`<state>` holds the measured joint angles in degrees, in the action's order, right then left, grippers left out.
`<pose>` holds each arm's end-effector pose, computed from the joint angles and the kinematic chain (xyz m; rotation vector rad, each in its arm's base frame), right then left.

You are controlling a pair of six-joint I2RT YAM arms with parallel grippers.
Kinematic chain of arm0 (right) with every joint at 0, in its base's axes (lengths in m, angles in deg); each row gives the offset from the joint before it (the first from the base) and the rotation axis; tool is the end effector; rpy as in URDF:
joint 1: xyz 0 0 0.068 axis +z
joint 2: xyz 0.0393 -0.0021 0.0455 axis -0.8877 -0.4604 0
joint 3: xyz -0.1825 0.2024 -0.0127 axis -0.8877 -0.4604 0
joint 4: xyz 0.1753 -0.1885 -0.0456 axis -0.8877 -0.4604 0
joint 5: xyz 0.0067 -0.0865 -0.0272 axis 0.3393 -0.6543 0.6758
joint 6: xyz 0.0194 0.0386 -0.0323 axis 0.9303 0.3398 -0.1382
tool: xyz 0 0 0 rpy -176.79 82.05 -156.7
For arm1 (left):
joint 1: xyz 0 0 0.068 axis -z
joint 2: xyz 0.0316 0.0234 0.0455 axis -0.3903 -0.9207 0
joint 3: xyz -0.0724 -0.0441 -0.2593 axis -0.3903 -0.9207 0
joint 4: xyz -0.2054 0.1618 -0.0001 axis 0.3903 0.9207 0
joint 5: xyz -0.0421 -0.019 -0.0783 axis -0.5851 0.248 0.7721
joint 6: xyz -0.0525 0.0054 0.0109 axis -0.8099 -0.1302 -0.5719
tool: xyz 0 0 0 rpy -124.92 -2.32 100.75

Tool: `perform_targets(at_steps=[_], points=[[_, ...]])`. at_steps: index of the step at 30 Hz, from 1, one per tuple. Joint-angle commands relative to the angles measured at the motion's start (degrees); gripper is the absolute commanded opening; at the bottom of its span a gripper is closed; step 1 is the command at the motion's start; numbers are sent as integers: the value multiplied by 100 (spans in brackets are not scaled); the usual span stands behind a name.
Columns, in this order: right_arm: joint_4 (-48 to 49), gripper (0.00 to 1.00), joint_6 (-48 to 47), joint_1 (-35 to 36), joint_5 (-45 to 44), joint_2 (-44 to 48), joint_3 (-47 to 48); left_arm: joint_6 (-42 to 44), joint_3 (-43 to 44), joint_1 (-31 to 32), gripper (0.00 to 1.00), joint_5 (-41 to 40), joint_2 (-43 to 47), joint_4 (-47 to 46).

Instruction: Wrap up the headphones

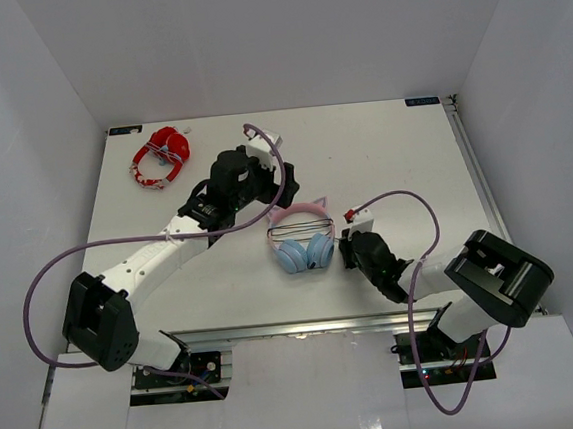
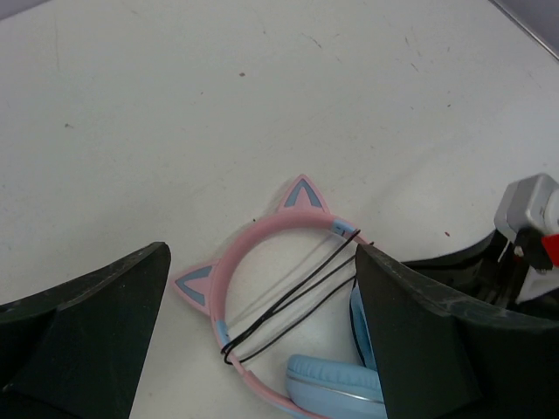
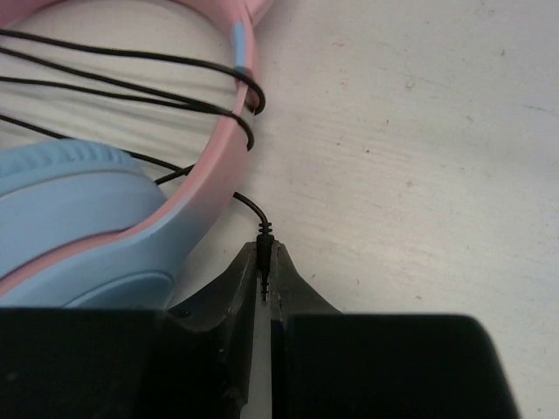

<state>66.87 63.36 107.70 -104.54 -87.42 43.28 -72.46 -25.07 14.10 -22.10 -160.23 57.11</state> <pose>0.1788 0.1580 0.1264 -0.2190 1.9554 0.2559 0.2625 -0.2014 0.3084 0.5967 1.9203 -0.5397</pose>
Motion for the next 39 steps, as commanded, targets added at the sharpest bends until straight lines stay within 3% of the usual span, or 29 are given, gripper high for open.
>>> perform_targets(at_steps=[1,12,18,25,30,37,39], points=[[32,8,-121,-329,-94,-223,336,-228,-256,143,98,62,346,61],[29,16,-259,-723,276,-542,678,-350,-709,432,98,-298,704,-68],[-138,27,-290,-717,319,-260,617,-630,-1009,485,98,-1140,907,-257],[-1237,42,-132,-723,70,871,381,-1546,-813,485,98,-1761,1034,252],[-2891,48,277,-702,-60,1943,690,-1733,-1054,491,98,-1837,1128,277],[-4688,92,723,-477,845,3615,1667,-2069,-1982,493,98,-1698,1635,-165],[-5257,92,577,-477,1004,3634,2271,-2138,-2239,500,98,-1758,2014,-240]])
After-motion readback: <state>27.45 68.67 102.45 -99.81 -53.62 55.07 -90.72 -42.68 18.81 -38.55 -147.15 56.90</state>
